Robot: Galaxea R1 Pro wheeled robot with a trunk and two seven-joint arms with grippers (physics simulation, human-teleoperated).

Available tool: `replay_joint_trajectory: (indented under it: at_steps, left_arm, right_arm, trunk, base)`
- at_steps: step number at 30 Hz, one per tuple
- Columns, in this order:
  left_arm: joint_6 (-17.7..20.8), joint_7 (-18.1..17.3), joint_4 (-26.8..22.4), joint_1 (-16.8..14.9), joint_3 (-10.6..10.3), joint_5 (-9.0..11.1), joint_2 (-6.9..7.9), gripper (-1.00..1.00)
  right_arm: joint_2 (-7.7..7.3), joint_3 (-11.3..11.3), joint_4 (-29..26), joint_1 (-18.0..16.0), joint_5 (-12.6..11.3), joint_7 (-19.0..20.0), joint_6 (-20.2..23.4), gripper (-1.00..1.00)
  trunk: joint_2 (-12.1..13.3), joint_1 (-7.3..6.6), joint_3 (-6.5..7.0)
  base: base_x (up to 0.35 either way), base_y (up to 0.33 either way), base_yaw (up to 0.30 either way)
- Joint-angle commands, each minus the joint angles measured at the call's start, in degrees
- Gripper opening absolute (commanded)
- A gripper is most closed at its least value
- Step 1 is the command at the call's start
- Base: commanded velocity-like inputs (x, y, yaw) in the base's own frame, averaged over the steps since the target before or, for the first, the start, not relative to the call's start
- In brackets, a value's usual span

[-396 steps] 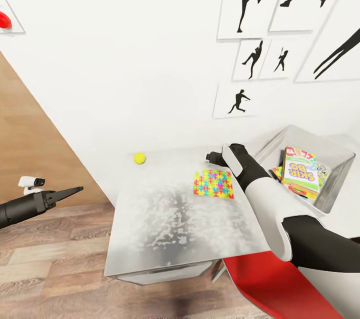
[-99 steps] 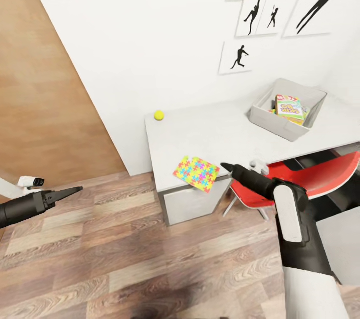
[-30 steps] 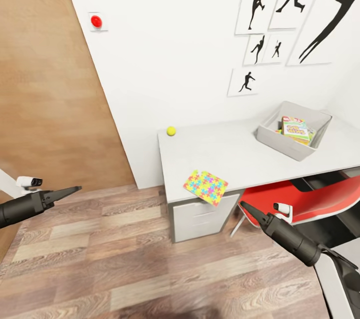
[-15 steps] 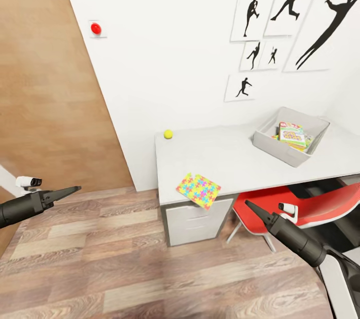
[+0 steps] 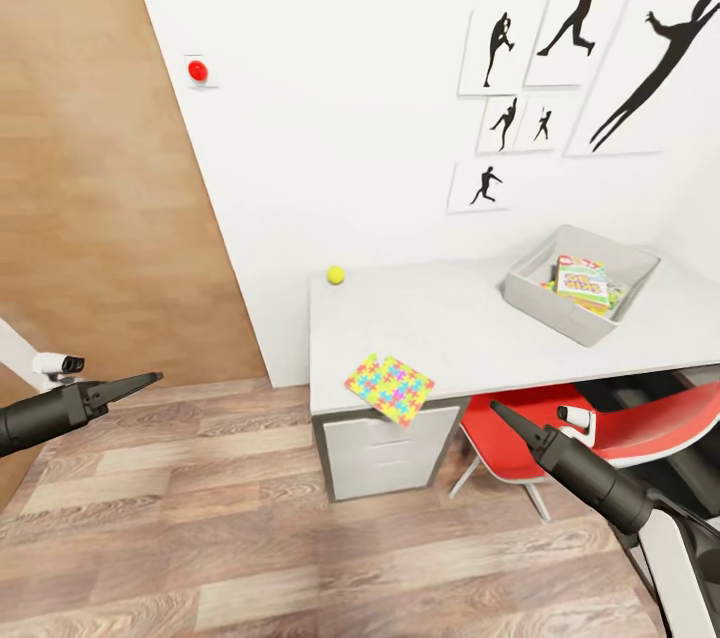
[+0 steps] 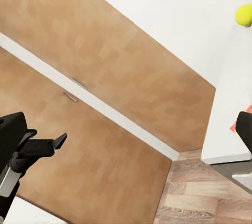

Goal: Put all the toys in the child's room - the three board games (two on the bed and one on the table), the two jigsaw puzzles on the table, and the tennis ball on the table - inside the toy box on the table in the child's room.

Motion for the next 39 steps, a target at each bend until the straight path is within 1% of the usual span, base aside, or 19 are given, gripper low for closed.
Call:
replay_joint_trajectory:
  at_steps: [1, 6, 14, 24, 33, 39]
  left_arm:
    - [0.61, -0.27, -0.02, -0.05, 0.01, -0.12, 0.01, 1.0]
    - [0.61, -0.27, -0.02, 0.01, -0.03, -0.07, 0.01, 1.0]
    - [0.61, -0.27, -0.09, 0.44, 0.03, 0.1, 0.01, 1.0]
    - [0.61, -0.27, -0.1, 0.48, 0.04, 0.12, 0.01, 1.0]
    - [0.61, -0.27, -0.15, 0.73, 0.1, 0.16, 0.01, 1.0]
    - [0.61, -0.27, -0.35, 1.03, 0.06, 0.24, 0.01, 1.0]
  right_arm:
    - [0.0, -0.04, 0.0, -0.04, -0.22, 0.05, 0.34, 1.0]
    - [-0.03, -0.07, 0.0, -0.04, -0.22, 0.06, 0.34, 1.0]
    - [-0.06, -0.14, 0.0, -0.04, -0.22, 0.14, 0.34, 1.0]
    - [-0.06, -0.17, 0.0, -0.04, -0.21, 0.16, 0.34, 1.0]
    - [-0.06, -0.15, 0.0, -0.04, -0.2, 0.16, 0.34, 1.0]
    - [0.0, -0.09, 0.0, -0.04, -0.19, 0.16, 0.28, 1.0]
  trunk:
    - [-0.1, 0.04, 0.0]
    - [-0.1, 0.04, 0.47]
    - [-0.1, 0.04, 1.23]
    - [-0.1, 0.04, 2.18]
    - [-0.1, 0.04, 3.04]
    - [-0.1, 0.04, 3.61]
  base:
    - [0.013, -0.087, 0.067]
    - [0.031, -0.04, 0.067]
    - [0.179, -0.013, 0.067]
    - [0.051, -0.006, 0.067]
    - [0.161, -0.04, 0.067]
    - [0.05, -0.033, 0.067]
